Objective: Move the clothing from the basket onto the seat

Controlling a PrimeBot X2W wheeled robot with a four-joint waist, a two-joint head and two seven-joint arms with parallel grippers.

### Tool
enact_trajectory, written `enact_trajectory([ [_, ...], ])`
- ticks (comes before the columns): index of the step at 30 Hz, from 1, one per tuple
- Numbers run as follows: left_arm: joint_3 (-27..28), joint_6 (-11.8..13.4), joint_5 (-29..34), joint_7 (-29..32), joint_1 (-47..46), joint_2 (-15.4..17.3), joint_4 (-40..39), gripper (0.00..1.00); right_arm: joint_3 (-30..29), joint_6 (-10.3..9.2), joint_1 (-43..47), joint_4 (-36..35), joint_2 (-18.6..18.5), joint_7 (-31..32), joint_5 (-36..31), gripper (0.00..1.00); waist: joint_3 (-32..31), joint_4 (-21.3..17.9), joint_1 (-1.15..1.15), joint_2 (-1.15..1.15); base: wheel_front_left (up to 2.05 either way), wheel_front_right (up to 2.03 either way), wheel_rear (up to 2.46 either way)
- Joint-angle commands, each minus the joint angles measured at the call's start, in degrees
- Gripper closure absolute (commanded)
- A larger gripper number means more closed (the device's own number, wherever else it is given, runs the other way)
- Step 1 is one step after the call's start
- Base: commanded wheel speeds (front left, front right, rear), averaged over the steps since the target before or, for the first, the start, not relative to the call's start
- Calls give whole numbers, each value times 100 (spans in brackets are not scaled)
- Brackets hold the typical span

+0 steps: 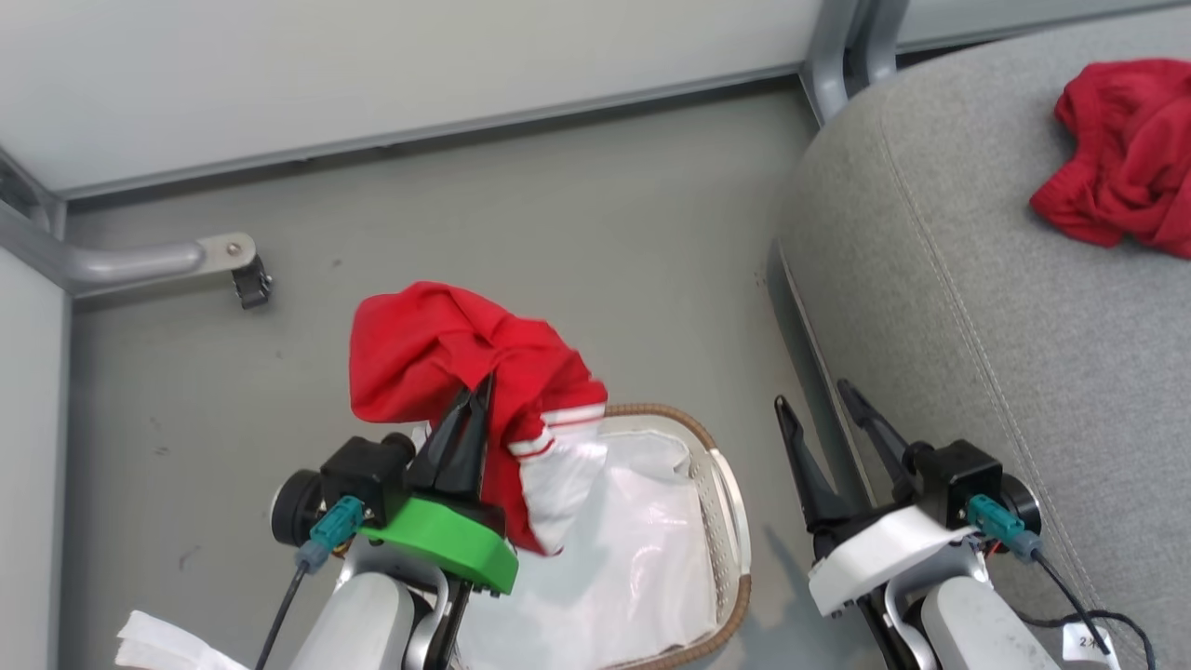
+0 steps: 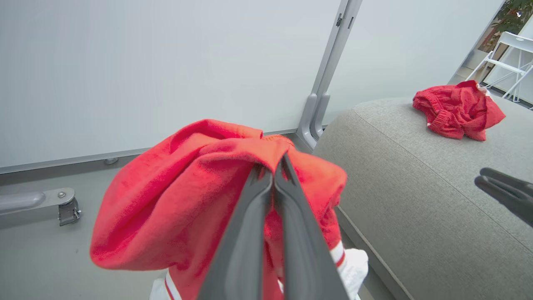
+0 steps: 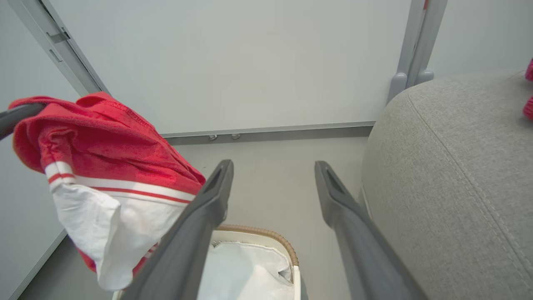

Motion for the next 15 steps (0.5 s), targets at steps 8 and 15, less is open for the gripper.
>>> enact_trajectory([
  [8,135,-18,50,-4,-19,-19,-709,100,182,-8,304,104,-23,-26,23,0,-533,147,1,0,0,0,0],
  [15,15,-18,-15,-4,-176,-43,-988,100,727,-8,316,184,-53,-26,-243,0,-607,132,1,0,0,0,0],
])
